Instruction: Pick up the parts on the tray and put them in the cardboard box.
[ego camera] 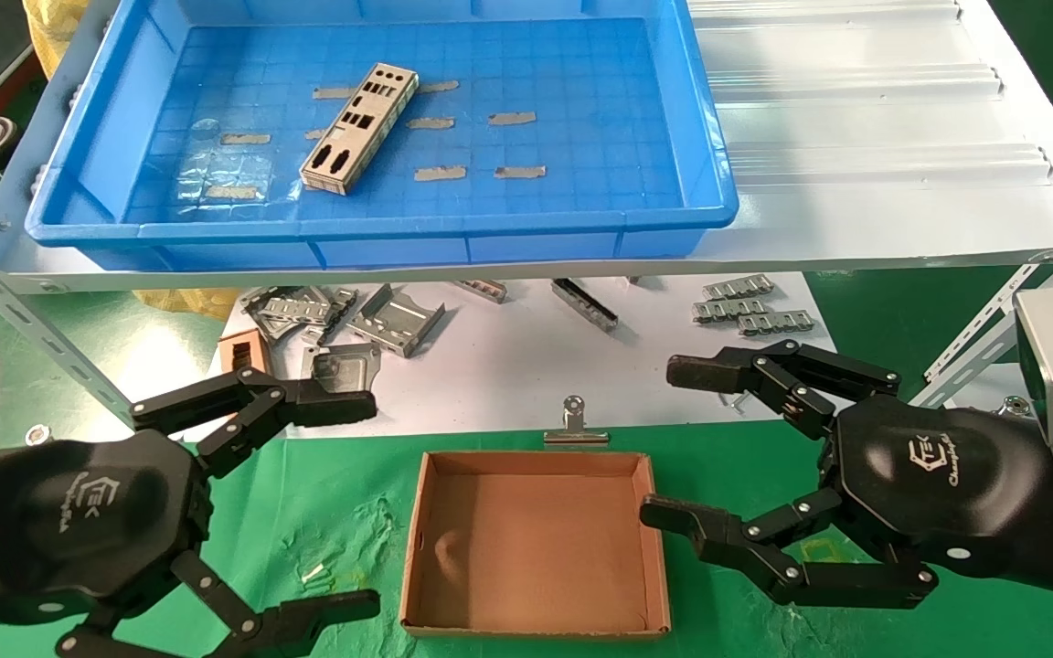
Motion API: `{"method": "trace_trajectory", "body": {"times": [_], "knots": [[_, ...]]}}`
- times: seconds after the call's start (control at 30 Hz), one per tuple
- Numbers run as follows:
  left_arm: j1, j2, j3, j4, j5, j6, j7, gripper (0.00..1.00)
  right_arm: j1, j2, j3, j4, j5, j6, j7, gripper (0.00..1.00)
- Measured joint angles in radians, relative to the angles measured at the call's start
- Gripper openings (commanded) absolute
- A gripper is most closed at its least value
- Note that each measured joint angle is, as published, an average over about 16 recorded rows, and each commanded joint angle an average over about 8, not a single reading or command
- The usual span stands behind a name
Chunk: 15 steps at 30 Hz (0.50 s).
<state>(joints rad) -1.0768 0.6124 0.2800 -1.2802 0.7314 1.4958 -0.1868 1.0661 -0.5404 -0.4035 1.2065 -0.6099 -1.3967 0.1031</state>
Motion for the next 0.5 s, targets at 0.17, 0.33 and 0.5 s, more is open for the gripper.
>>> {"method": "trace_trajectory", "body": {"times": [0.17, 0.33, 0.5], "knots": [[0.0, 0.0, 0.0, 0.0, 0.0, 0.0, 0.0, 1.0, 0.0, 0.0, 0.0, 0.0, 0.0, 0.0, 0.0, 0.2], [0.0, 0.0, 0.0, 0.0, 0.0, 0.0, 0.0, 1.0, 0.0, 0.0, 0.0, 0.0, 0.0, 0.0, 0.0, 0.82], [0.0, 0.0, 0.0, 0.0, 0.0, 0.0, 0.0, 1.0, 0.0, 0.0, 0.0, 0.0, 0.0, 0.0, 0.0, 1.0]]}}
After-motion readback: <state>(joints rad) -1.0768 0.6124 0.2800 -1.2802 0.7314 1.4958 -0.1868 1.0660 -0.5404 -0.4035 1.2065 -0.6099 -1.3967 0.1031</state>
